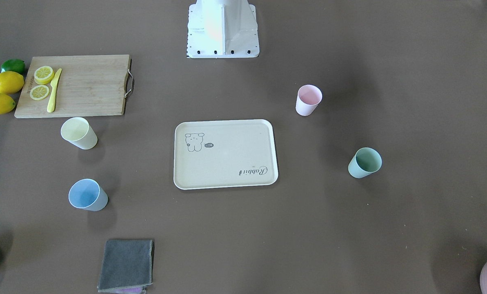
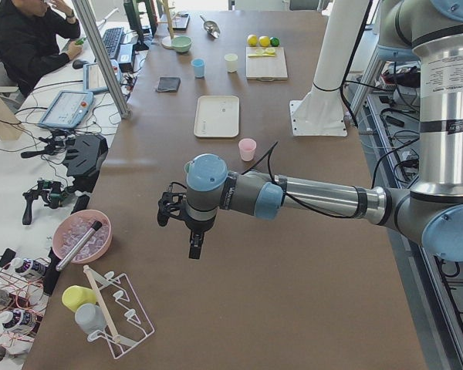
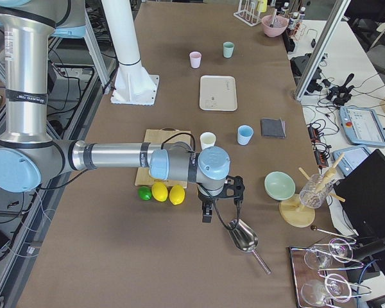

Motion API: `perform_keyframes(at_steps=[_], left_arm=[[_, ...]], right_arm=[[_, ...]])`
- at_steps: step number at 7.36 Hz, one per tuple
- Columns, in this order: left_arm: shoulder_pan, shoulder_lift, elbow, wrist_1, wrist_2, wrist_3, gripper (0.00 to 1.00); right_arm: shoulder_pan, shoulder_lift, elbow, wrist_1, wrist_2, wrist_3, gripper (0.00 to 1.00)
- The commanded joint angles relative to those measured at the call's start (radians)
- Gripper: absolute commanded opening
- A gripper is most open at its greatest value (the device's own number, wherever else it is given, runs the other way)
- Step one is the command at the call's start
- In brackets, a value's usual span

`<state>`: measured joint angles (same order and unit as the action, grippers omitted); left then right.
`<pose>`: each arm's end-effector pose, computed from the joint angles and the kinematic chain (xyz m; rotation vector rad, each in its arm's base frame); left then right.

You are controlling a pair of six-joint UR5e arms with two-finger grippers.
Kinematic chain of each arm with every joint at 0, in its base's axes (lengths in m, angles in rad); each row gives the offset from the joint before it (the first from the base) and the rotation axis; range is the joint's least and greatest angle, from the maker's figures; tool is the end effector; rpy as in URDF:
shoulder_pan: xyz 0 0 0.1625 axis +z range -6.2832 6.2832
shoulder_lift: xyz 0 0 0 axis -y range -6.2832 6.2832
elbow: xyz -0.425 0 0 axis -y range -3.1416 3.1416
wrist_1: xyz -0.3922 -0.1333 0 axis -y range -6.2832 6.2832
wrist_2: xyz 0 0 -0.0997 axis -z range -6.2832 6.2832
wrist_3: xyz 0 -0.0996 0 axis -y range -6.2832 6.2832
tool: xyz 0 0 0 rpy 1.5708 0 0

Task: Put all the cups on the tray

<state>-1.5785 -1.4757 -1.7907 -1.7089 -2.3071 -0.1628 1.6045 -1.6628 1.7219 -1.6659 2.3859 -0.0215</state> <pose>-0.0700 -0.4637 0.5821 0.1934 0.7490 -0.0651 0.0759 -0.4473 0.6344 -0.0115 -0.8157 0.0262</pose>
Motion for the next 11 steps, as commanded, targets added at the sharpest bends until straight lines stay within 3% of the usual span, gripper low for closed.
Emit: perform_keyframes(at_steps=[1, 7, 11], left_arm=[[0.0, 0.0, -0.001, 0.002, 0.0, 0.003, 0.98], [0.0, -0.003, -0.001, -0.034, -0.002, 0.006, 0.98], [0.037, -0.055, 0.055, -0.078, -0.003, 0.002, 0.98]], right_arm=[[0.0, 0.0, -0.001, 0.0, -0.001, 0.0, 1.0], [-0.027, 0.017, 0.053, 0.003, 0.015, 0.014, 1.0], [-0.23, 0.115, 0.157, 0.006, 0.012, 0.3, 1.0]])
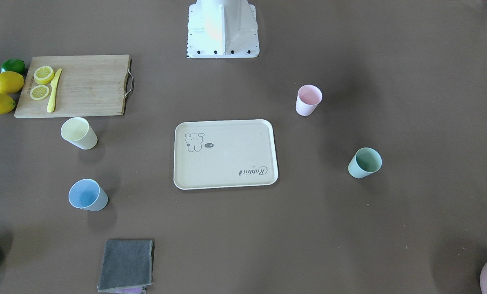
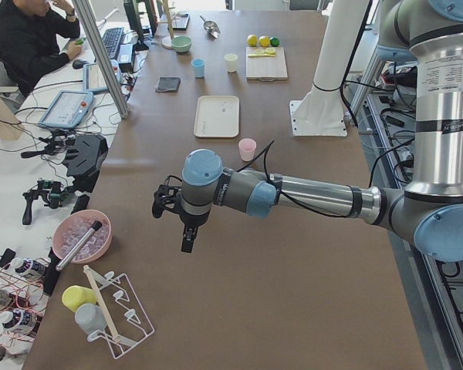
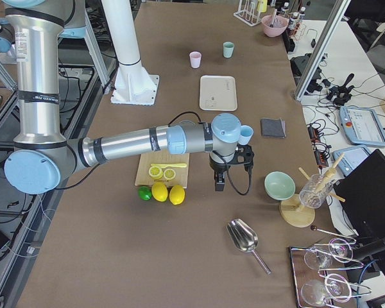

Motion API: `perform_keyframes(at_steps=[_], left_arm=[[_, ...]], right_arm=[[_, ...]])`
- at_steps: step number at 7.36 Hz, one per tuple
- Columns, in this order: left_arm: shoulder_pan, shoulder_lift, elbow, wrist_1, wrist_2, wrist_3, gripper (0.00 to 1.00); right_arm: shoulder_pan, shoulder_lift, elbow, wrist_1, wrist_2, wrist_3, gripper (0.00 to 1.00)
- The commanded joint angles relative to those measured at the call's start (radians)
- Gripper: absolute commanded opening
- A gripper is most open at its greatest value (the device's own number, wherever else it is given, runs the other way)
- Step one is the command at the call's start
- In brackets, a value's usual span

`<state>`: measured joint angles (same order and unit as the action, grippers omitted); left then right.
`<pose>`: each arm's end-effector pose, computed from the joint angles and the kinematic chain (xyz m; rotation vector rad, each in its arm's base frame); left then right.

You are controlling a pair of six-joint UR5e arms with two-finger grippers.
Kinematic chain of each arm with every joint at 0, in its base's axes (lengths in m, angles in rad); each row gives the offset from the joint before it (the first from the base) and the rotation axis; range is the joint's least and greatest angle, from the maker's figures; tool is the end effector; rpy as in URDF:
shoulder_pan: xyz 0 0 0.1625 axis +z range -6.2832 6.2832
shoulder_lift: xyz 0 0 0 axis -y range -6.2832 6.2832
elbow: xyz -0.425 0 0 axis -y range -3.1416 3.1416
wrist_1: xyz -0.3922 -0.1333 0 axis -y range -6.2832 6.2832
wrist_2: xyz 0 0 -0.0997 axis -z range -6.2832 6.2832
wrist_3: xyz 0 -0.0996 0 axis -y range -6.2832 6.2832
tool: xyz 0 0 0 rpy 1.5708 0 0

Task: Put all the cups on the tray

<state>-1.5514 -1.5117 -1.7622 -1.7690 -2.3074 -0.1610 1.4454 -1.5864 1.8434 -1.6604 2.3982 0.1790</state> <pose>-0.0570 -0.4831 0.5724 0.2482 0.7547 -0.0124 -0.0008 -0.4859 0.5376 0.0308 -0.8396 -0.0188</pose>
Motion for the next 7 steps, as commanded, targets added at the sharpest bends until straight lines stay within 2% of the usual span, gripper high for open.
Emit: perform_keyframes(at_steps=[1, 2, 3, 5, 6, 7], left_arm=[[0.017, -0.028, 0.035, -0.02, -0.003, 0.003, 0.98], [0.017, -0.006, 0.038, -0.076, -0.001, 0.0, 0.98], [0.019, -0.001, 0.043, -0.113, 0.0, -0.005, 0.98], [0.022, -0.002, 0.043, -0.116, 0.003, -0.006, 0.98], [0.022, -0.007, 0.046, -0.115, 0.006, -0.006, 0.98], [0.022, -0.007, 0.046, -0.115, 0.005, -0.008, 0.98]], right_arm=[[-0.12, 0.086, 0.039, 0.001, -0.007, 0.165, 1.0], [-0.161, 0.121, 0.039, 0.008, -0.01, 0.19, 1.0], [-0.21, 0.126, 0.036, 0.084, -0.034, 0.265, 1.0], [-0.365, 0.126, 0.027, 0.291, -0.15, 0.573, 1.0], [-0.417, 0.128, 0.017, 0.348, -0.178, 0.611, 1.0], [-0.437, 0.117, 0.013, 0.35, -0.188, 0.612, 1.0]])
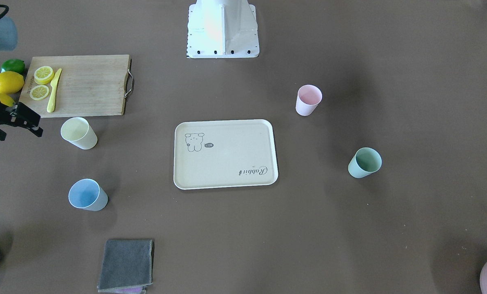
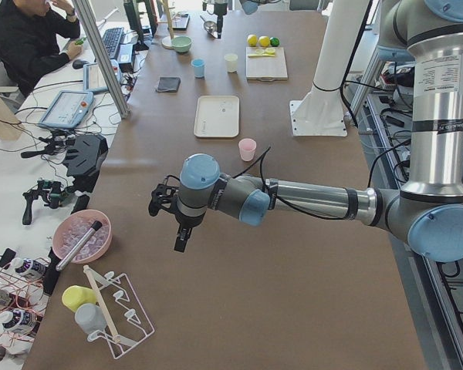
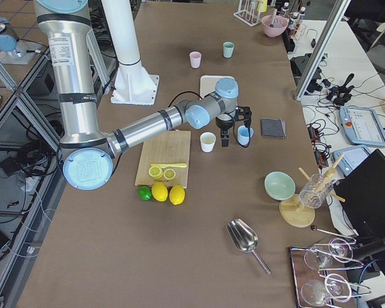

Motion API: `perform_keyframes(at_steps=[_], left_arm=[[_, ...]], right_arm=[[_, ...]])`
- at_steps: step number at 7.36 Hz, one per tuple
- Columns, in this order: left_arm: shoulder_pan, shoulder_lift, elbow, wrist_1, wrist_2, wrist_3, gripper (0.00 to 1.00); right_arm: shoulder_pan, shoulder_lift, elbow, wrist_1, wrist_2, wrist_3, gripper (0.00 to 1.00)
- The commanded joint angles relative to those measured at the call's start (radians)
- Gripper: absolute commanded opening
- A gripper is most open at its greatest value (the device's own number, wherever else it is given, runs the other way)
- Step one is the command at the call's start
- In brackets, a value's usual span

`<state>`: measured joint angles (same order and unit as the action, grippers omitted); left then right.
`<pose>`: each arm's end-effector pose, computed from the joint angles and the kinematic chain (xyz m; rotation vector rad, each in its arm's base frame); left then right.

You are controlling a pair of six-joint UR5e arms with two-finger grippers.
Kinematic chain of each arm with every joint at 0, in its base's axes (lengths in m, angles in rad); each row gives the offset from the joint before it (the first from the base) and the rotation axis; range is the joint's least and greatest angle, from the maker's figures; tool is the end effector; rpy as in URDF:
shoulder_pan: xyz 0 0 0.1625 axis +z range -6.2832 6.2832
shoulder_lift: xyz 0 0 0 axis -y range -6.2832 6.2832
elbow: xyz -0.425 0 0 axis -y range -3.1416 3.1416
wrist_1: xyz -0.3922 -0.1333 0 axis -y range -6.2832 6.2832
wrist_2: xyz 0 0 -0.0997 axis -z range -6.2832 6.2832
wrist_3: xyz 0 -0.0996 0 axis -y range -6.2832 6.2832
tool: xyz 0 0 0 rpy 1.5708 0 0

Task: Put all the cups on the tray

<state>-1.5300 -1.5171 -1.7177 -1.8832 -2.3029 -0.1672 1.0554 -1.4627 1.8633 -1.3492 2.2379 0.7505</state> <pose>-0.0467 -0.4908 0.5791 0.3099 0.7574 0.0292 -0.2006 -0.4996 0.4375 0.1009 -0.8726 0.0123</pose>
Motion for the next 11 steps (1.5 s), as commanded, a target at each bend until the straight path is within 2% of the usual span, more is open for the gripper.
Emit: perform_keyframes(at_steps=[1, 3, 8, 9, 10, 11], left_arm=[[0.001, -0.002, 0.001, 0.0, -0.001, -0.002, 0.98], [0.001, -0.002, 0.0, 0.0, -0.001, -0.002, 0.98], [0.001, -0.008, -0.002, -0.002, -0.003, -0.002, 0.98], [0.001, -0.008, -0.002, -0.002, -0.003, -0.002, 0.98], [0.001, -0.008, -0.002, -0.002, -0.004, -0.002, 0.98], [0.001, -0.008, -0.003, -0.002, -0.004, -0.002, 0.98]], right_arm=[[-0.063, -0.025, -0.009, 0.039, -0.026, 0.04, 1.0], [-0.118, -0.065, -0.01, 0.044, -0.053, 0.041, 1.0], [-0.178, -0.07, -0.024, 0.044, -0.087, 0.079, 0.98], [-0.184, -0.064, -0.039, 0.045, -0.105, 0.079, 0.89], [-0.189, -0.054, -0.045, 0.045, -0.113, 0.087, 0.68], [-0.204, -0.053, -0.055, 0.045, -0.121, 0.092, 0.36]])
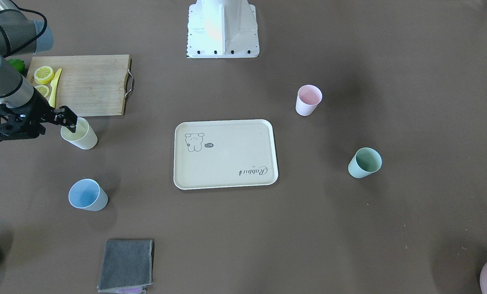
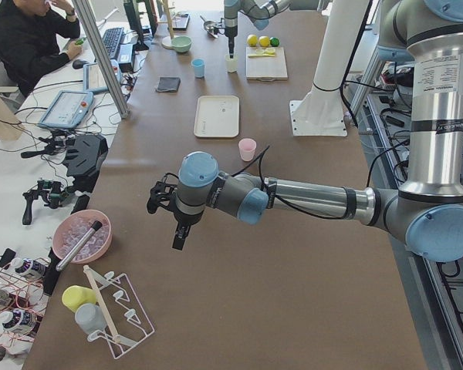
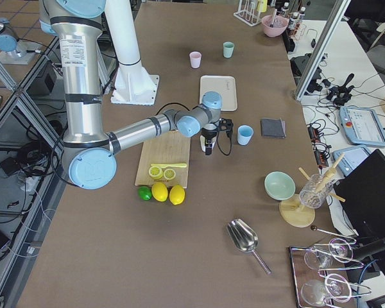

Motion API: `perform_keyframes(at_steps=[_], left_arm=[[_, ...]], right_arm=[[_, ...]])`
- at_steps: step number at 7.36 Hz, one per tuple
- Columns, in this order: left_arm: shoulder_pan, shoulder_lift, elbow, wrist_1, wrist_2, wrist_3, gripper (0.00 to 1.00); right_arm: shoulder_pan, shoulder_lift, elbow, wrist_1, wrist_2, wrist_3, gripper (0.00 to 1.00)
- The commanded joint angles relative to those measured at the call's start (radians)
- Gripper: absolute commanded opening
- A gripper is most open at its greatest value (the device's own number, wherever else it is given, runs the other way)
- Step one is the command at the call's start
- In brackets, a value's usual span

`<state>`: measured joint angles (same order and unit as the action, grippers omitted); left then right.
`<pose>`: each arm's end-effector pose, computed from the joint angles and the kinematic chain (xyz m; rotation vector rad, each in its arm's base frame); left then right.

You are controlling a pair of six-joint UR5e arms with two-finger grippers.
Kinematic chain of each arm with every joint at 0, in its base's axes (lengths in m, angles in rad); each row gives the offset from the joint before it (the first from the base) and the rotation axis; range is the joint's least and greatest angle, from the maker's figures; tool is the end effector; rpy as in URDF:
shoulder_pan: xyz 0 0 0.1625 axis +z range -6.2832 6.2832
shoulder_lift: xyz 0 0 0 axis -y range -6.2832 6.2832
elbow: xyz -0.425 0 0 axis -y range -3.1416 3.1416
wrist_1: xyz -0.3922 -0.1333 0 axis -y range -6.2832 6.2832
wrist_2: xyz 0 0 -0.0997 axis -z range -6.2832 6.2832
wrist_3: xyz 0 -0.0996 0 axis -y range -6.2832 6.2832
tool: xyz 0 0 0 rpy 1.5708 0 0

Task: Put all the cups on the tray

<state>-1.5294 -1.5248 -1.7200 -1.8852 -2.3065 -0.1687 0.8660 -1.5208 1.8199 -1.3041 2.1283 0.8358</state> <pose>-0.0461 -0.4940 0.5737 0.3200 0.7618 0.0336 -0.2791 -0.4525 0.4893 0.0177 -0.7721 -0.0333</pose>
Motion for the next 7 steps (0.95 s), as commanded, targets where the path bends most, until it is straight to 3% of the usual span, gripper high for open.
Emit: perform_keyframes(at_steps=[1, 4, 7], left_arm=[[0.0, 0.0, -0.004, 0.0, -0.001, 0.0, 0.98], [0.0, -0.009, -0.004, 0.001, -0.001, 0.0, 0.98], [0.002, -0.04, -0.01, 0.009, -0.002, -0.046, 0.98]], right_arm=[[-0.016, 0.011, -0.007, 0.002, -0.011, 0.025, 0.0], [-0.016, 0.048, 0.019, 0.0, -0.001, 0.088, 0.0], [0.008, 0.074, 0.117, -0.014, 0.06, 0.118, 0.0]])
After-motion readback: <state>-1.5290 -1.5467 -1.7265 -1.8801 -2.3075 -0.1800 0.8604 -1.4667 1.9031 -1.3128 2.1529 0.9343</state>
